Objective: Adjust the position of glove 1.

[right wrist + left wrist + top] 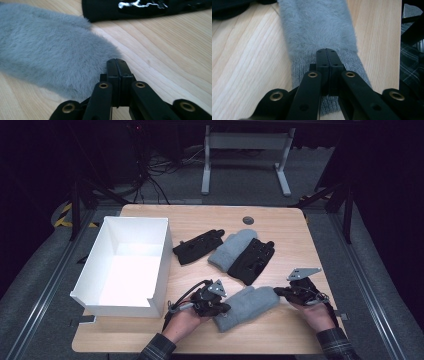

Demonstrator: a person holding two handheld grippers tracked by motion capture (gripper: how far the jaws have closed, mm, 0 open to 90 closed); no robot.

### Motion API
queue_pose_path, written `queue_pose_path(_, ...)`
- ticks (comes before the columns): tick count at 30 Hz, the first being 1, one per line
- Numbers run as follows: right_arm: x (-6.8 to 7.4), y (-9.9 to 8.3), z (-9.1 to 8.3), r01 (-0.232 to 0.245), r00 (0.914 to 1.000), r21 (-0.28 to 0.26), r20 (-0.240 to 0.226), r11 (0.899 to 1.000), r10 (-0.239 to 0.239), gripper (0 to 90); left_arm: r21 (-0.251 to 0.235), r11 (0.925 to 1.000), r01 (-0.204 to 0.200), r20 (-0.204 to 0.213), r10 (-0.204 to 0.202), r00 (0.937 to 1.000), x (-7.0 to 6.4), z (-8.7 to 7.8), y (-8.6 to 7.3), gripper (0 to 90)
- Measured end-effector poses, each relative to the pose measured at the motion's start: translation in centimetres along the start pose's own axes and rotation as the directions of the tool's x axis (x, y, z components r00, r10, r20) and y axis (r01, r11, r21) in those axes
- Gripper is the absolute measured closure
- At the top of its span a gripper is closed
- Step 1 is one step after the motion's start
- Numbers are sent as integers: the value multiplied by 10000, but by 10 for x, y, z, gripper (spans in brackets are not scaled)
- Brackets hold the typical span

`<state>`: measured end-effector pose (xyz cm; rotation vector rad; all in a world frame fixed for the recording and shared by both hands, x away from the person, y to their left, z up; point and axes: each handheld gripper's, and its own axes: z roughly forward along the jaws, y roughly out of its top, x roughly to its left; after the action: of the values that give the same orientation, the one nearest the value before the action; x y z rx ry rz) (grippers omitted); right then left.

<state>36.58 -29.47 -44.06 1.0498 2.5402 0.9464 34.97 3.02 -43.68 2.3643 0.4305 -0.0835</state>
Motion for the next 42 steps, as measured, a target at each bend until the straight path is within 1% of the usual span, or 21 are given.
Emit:
queue_pose_path(5,8,8,9,208,9997,-5,-85,9998,-208,900,-51,9996,276,-81,-276,9996,1,-9,-12,900)
queue_pose_path(6,10,13,15,350,9993,-15,-114,9994,-351,900,-86,9991,417,-152,-419,9990,1,-12,-16,900)
queue_pose_path(8,13,17,19,464,9988,-9,-141,9989,-464,900,-138,9988,468,-192,-471,9987,2,-15,-20,900)
queue_pose_path(12,14,22,25,551,9984,-19,-157,9985,-551,900,-197,9982,558,-249,-563,9981,3,-18,-22,894)
queue_pose_path(14,13,21,24,535,9984,-90,-163,9985,-537,900,-261,9980,580,-279,-587,9979,3,-20,-21,863)
queue_pose_path(18,5,14,15,259,9996,-577,73,9980,-255,770,-507,9961,720,-614,-751,9953,4,-23,-18,728)
queue_pose_path(20,1,9,10,102,9998,-764,190,9970,-88,668,-636,9947,804,-712,-849,9938,7,-25,-15,664)
queue_pose_path(21,1,9,10,102,9998,-764,190,9970,-88,668,-636,9947,804,-712,-849,9938,7,-25,-15,627)
queue_pose_path(22,-3,1,6,1,9992,-957,398,9954,37,539,-701,9934,913,-836,-971,9918,9,-25,-11,586)
queue_pose_path(23,-3,1,6,1,9992,-957,398,9954,37,539,-701,9934,913,-836,-971,9918,9,-25,-11,562)
queue_pose_path(24,-5,0,4,3,9988,-974,486,9952,45,495,-708,9936,883,-899,-945,9915,11,-24,-8,562)
queue_pose_path(26,-9,-7,1,-102,9977,-1104,656,9938,175,415,-516,9956,776,-1130,-831,9901,13,-23,-1,496)
queue_pose_path(28,-11,-12,0,-217,9969,-1104,728,9936,298,346,-534,9963,674,-1333,-740,9883,16,-23,4,452)
queue_pose_path(29,-11,-14,0,-204,9964,-1080,790,9939,291,324,-591,9963,628,-1396,-705,9877,18,-23,7,435)
queue_pose_path(31,-11,-20,1,-188,9962,-898,829,9958,262,296,-732,9944,766,-1498,-869,9849,23,-23,12,387)
queue_pose_path(33,-11,-24,0,-210,9966,-822,772,9964,273,290,-696,9943,813,-1614,-917,9826,28,-23,17,350)
queue_pose_path(36,-11,-29,0,-219,9963,-886,808,9958,291,264,-690,9952,692,-1892,-811,9786,36,-22,24,319)
queue_pose_path(38,-11,-32,0,-118,9958,-867,893,9962,196,239,-811,9932,829,-2093,-983,9729,42,-21,29,310)
queue_pose_path(40,-12,-34,1,-113,9957,-865,901,9962,191,215,-967,9907,954,-2160,-1145,9697,49,-20,32,294)
queue_pose_path(41,-13,-36,1,-88,9956,-901,926,9959,172,211,-970,9902,1007,-2290,-1206,9659,53,-19,35,287)
queue_pose_path(42,-14,-37,1,-118,9955,-965,927,9953,208,210,-972,9904,983,-2346,-1187,9648,55,-19,37,272)
